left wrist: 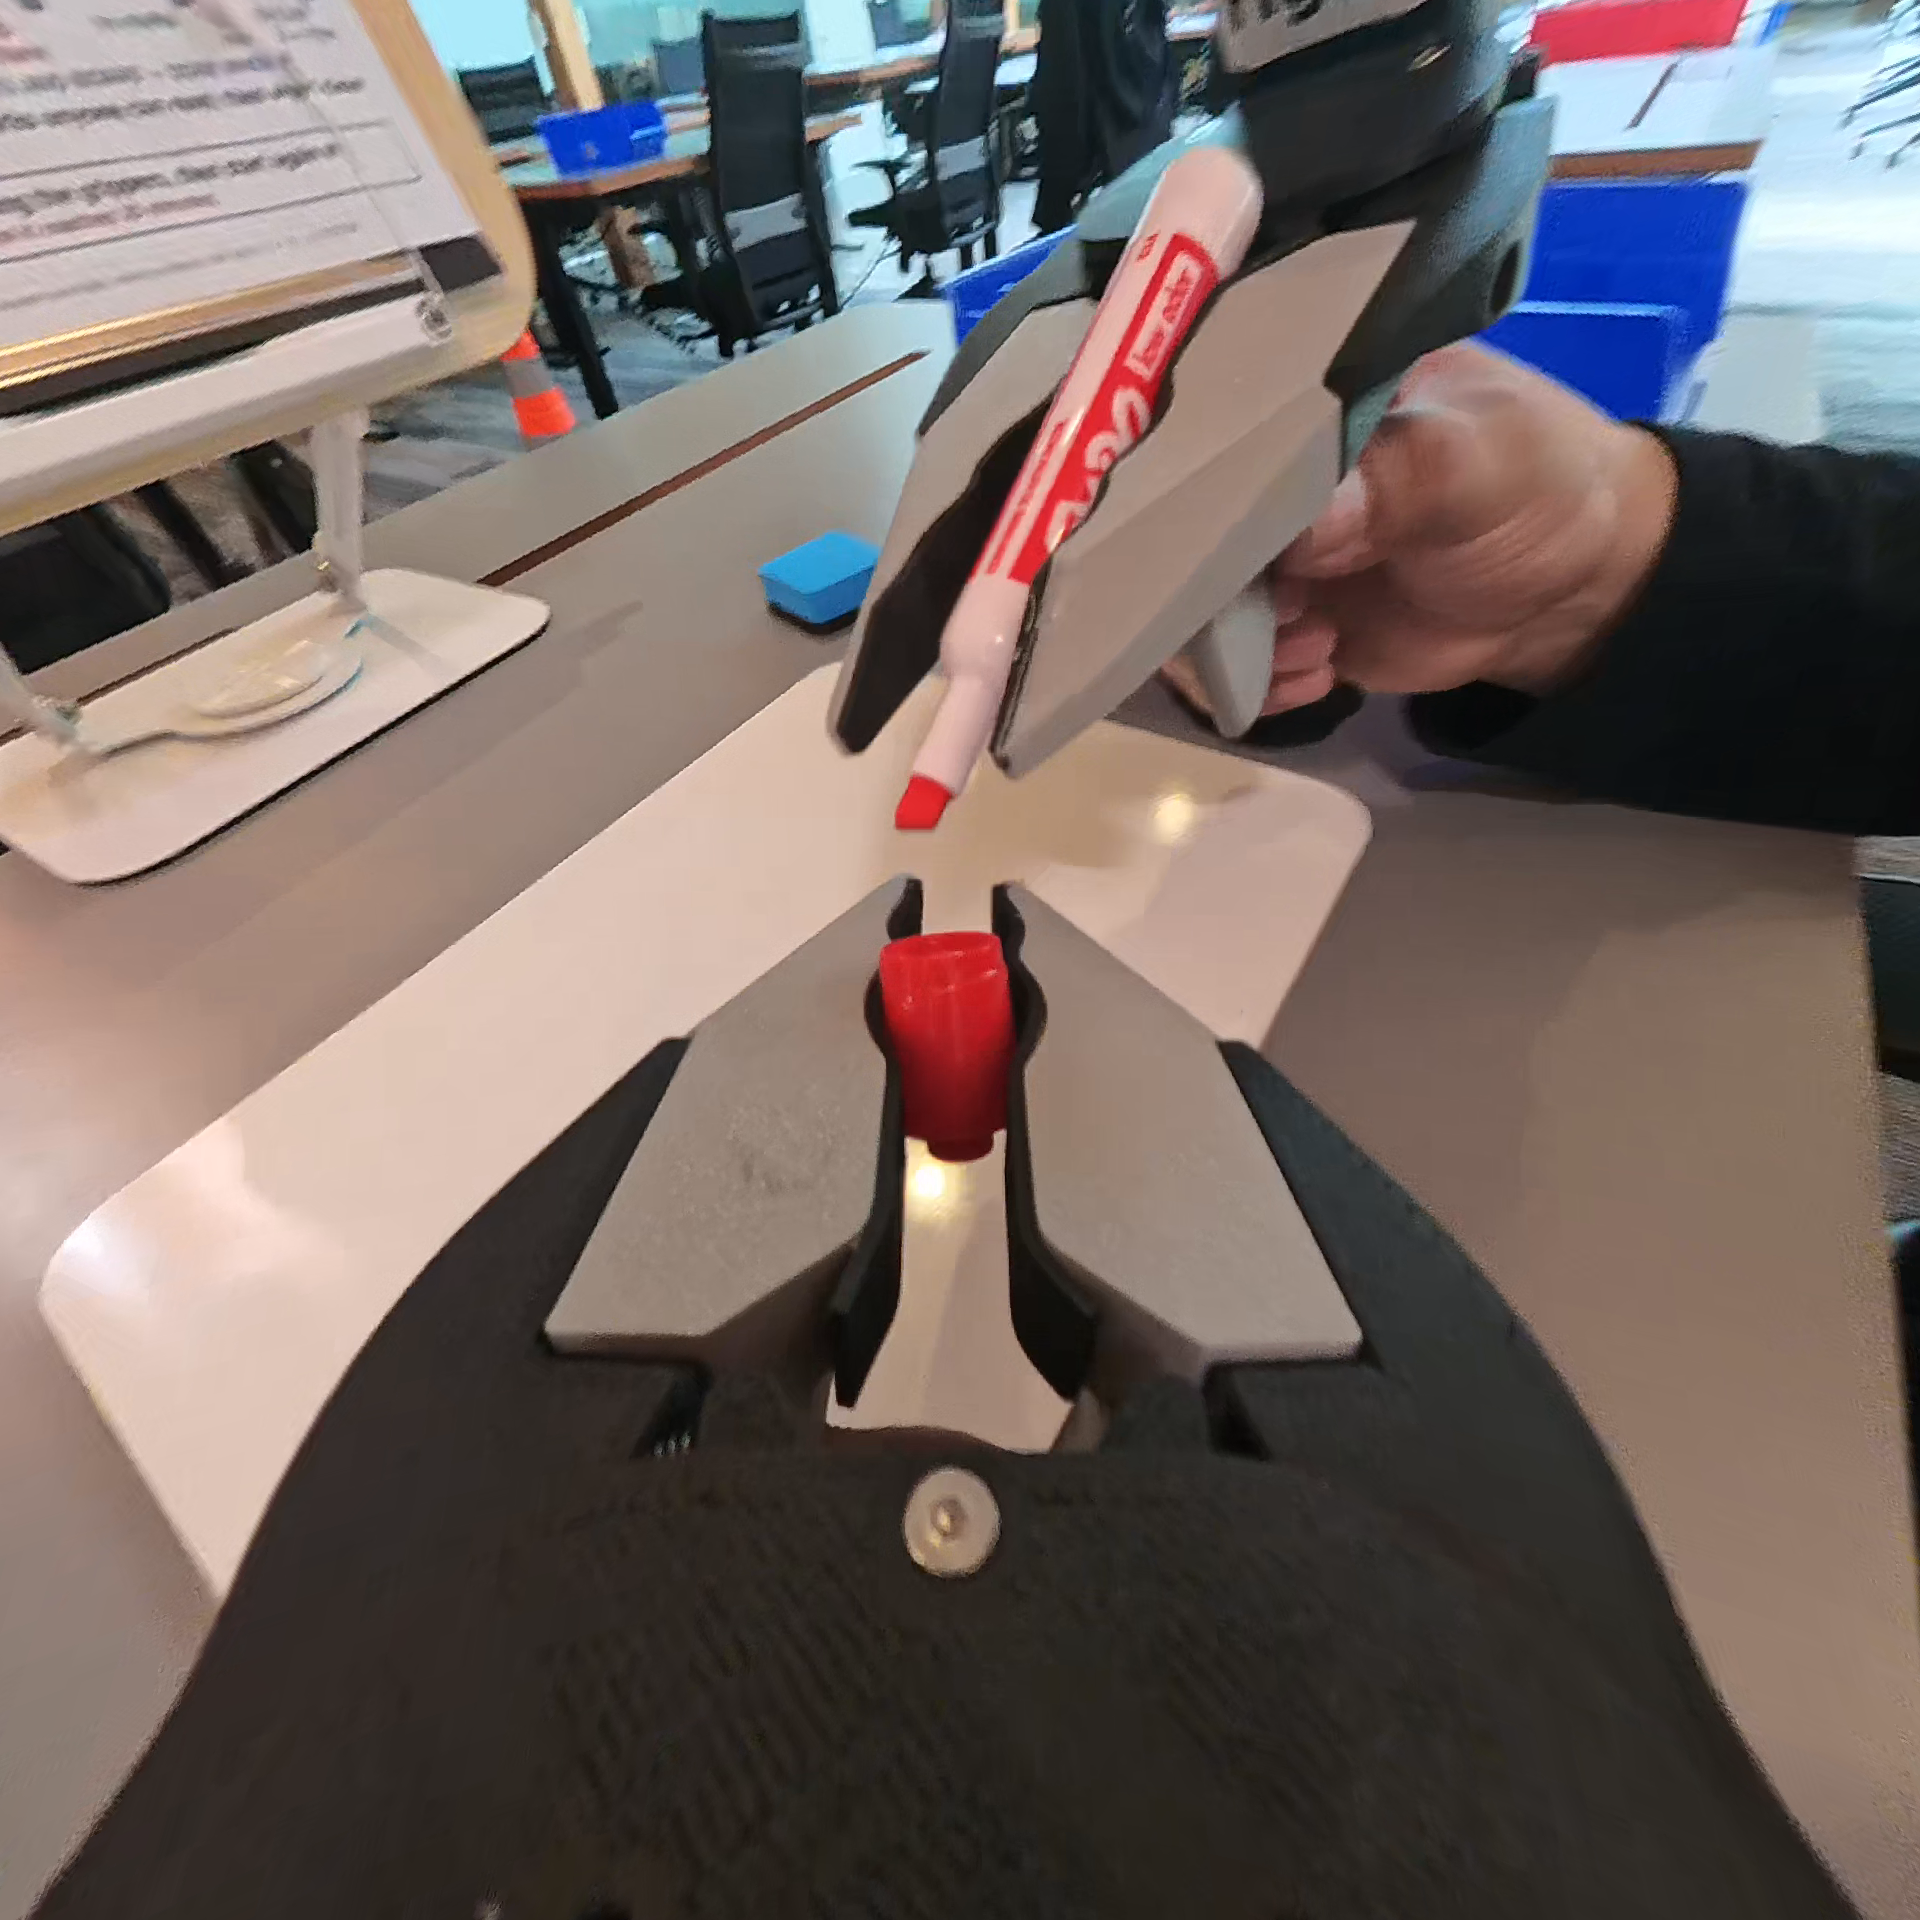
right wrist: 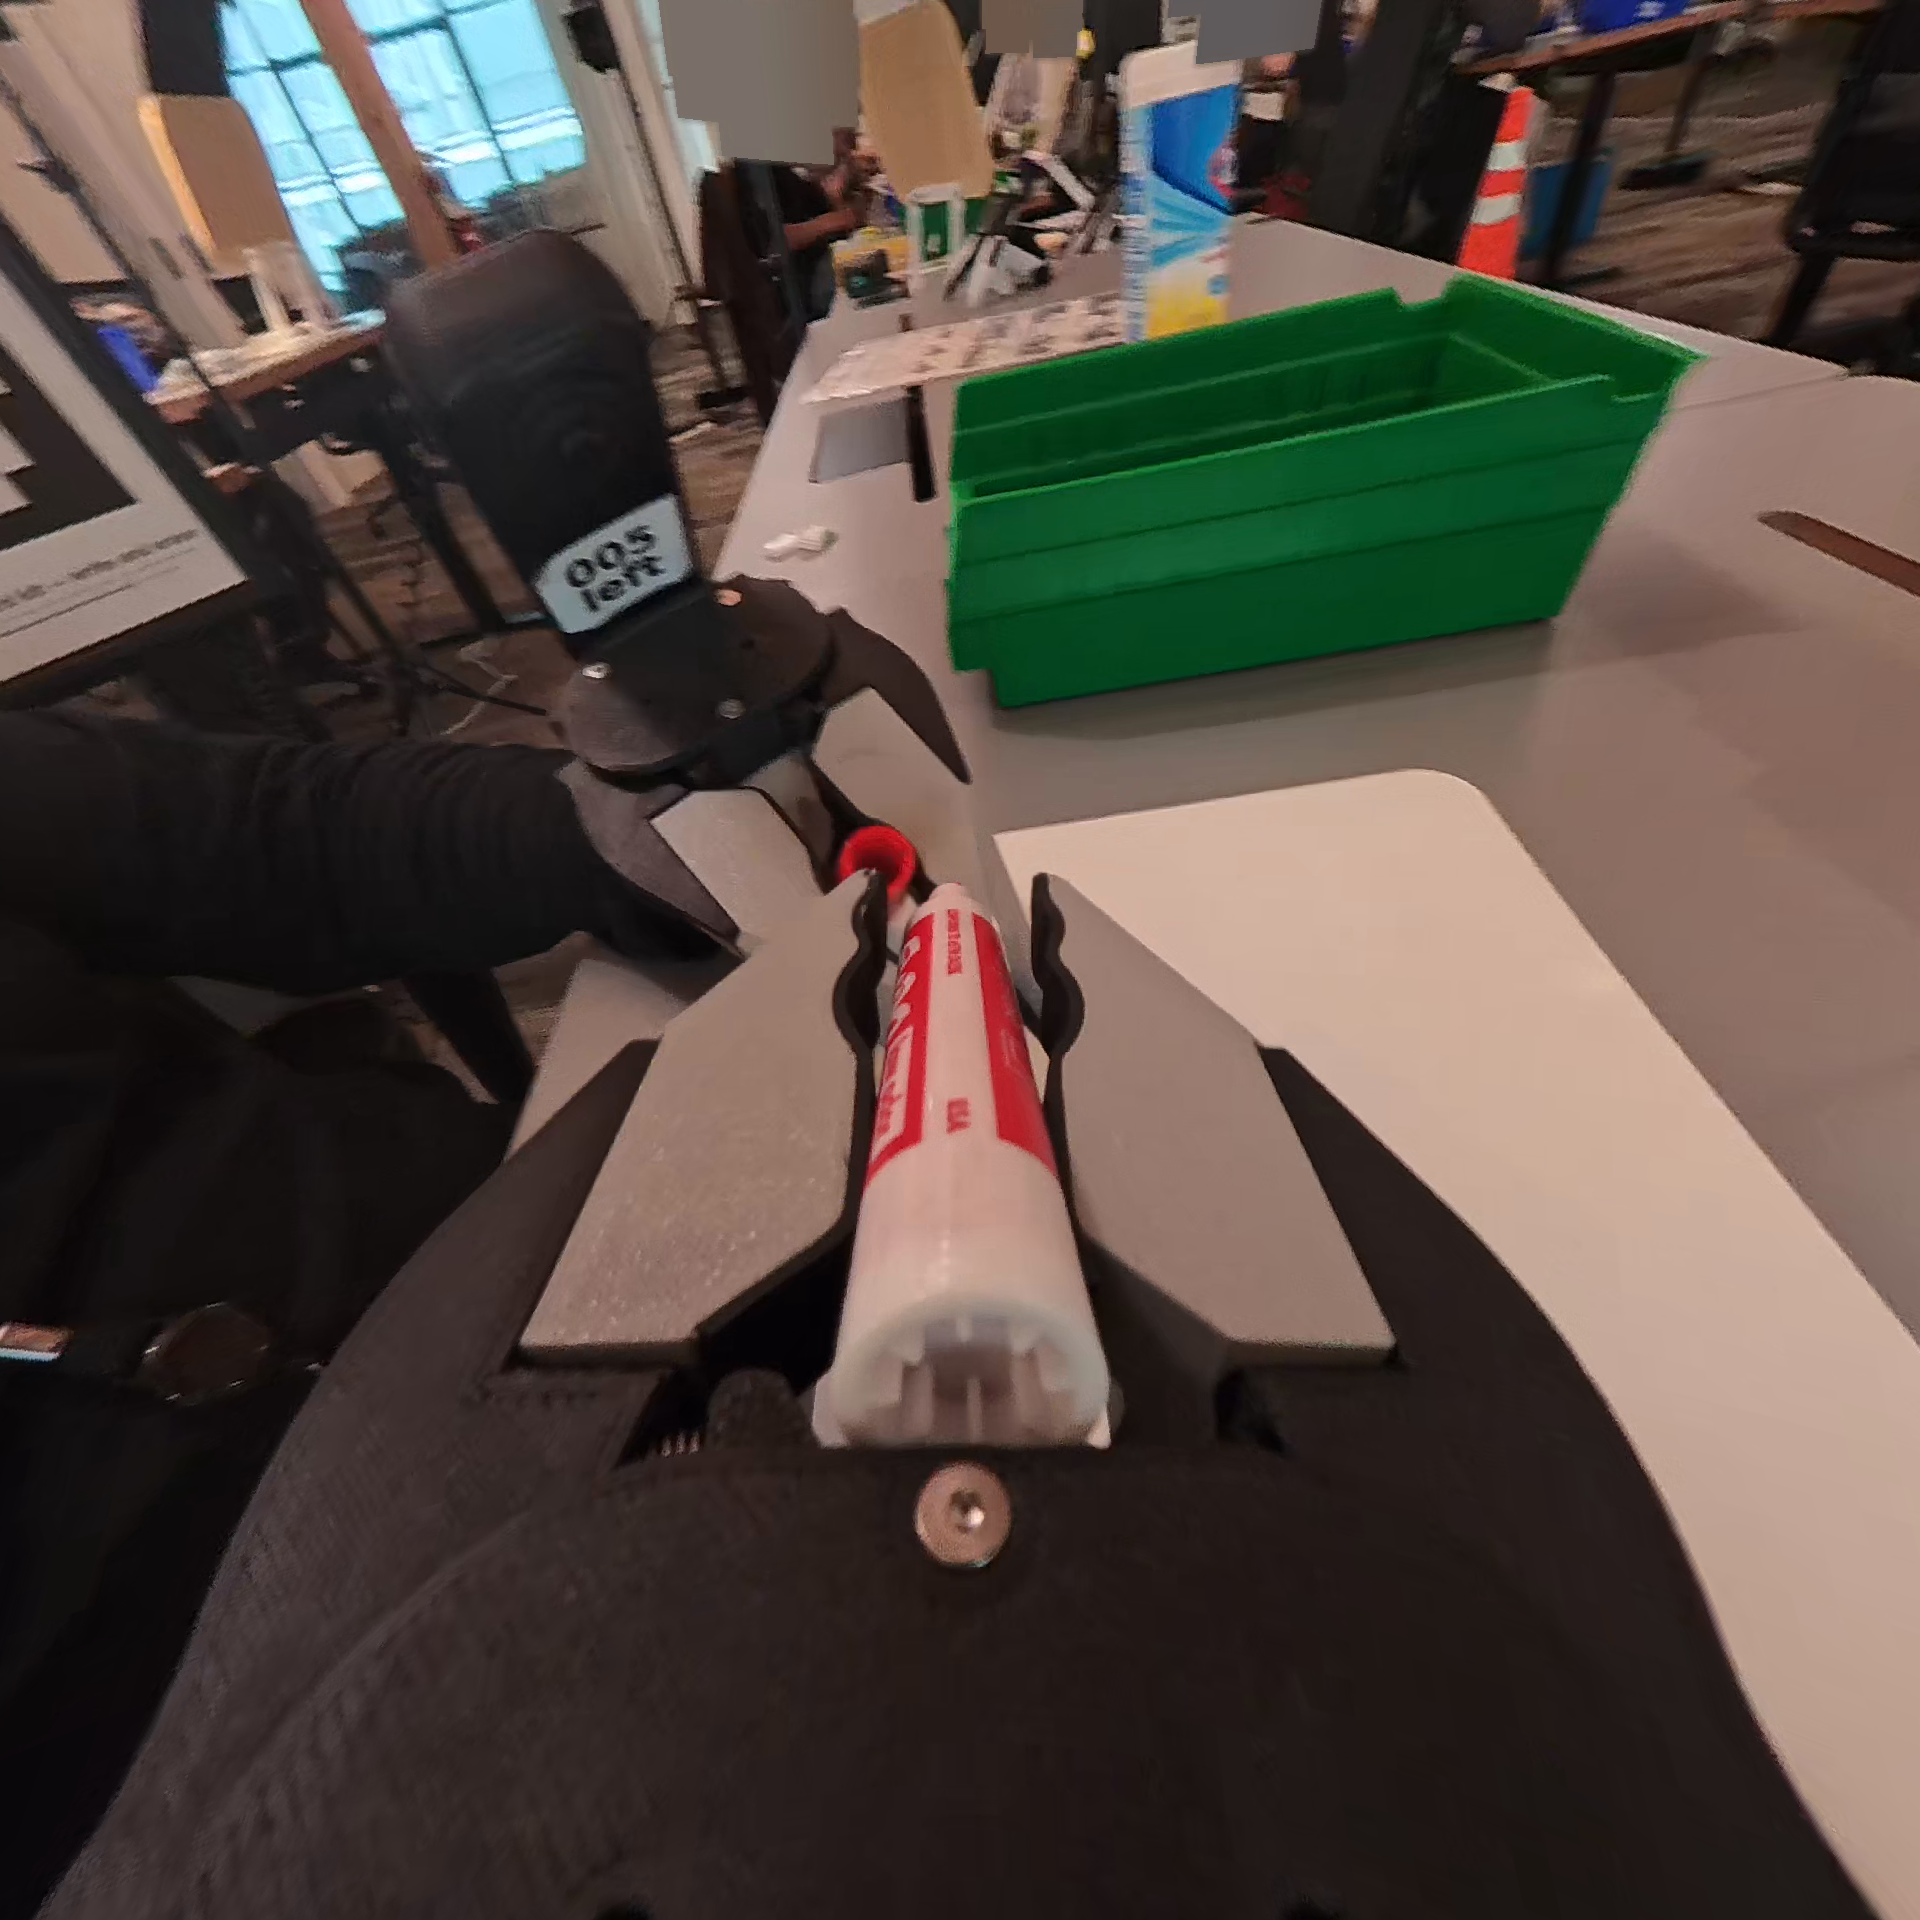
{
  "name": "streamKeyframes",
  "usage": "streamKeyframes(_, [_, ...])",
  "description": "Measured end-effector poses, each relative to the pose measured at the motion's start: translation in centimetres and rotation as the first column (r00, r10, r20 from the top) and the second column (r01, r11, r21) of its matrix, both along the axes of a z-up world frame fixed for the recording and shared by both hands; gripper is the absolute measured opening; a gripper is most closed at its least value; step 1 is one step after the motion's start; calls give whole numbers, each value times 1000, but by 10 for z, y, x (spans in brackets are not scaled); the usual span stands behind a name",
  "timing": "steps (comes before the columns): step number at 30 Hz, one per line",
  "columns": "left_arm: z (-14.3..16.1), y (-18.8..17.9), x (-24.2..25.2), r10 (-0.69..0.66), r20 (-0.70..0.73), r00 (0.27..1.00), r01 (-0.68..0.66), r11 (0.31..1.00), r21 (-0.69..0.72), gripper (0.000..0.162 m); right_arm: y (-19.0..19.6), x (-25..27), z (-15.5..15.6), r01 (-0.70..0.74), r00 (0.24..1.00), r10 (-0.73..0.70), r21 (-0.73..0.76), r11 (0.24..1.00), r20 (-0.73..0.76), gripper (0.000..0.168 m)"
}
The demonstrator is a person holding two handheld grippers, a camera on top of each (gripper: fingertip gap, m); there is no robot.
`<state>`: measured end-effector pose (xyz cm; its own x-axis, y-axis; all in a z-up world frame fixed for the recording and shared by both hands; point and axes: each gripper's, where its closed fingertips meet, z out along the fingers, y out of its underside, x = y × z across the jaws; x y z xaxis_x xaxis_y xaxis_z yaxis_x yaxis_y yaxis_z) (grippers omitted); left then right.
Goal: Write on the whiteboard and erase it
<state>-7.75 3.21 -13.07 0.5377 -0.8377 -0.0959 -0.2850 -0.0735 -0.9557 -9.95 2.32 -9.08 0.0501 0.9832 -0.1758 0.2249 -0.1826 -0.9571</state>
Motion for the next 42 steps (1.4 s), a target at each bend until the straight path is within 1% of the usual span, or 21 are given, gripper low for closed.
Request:
streamKeyframes(4, [-11,22,-25,126,-72,989,-128,992,-18,11,21,9,-26,87,987,-85,-12,996,140,27])
streamKeyframes(7, [-11,33,-40,200,-58,978,-203,978,-41,11,24,13,-50,100,959,-86,-39,994,271,26])
streamKeyframes(11, [-11,32,-38,197,-39,980,-199,978,-57,11,23,20,-81,102,897,-72,-45,994,435,26])
streamKeyframes(15, [-12,29,-35,189,-71,979,-191,981,-25,11,22,23,-93,98,860,-73,-23,995,505,26])
streamKeyframes(18, [-12,29,-34,186,-66,980,-188,982,-30,11,22,28,-102,94,824,-82,7,996,561,26])
streamKeyframes(23, [-12,29,-34,182,-58,982,-185,982,-37,11,21,31,-104,86,820,-65,-10,996,568,27])
streamKeyframes(26, [-13,28,-33,176,-65,982,-178,983,-39,11,23,30,-99,94,836,-73,-11,996,544,27])
streamKeyframes(28, [-13,28,-33,175,-67,982,-178,983,-39,11,19,29,-99,88,840,-49,-45,995,541,26])
streamKeyframes(31, [-14,27,-32,169,-68,983,-172,984,-43,11,22,32,-104,96,821,-69,-18,995,567,27])
streamKeyframes(35, [-15,26,-31,165,-73,984,-168,985,-45,11,22,31,-102,96,828,-71,-15,995,556,27])
streamKeyframes(37, [-16,24,-29,147,-73,986,-151,987,-53,11,22,29,-97,92,845,-72,-12,996,530,27])
streamKeyframes(42, [-17,18,-23,101,-82,992,-106,993,-61,11,19,22,-72,78,911,-53,-44,996,409,26])
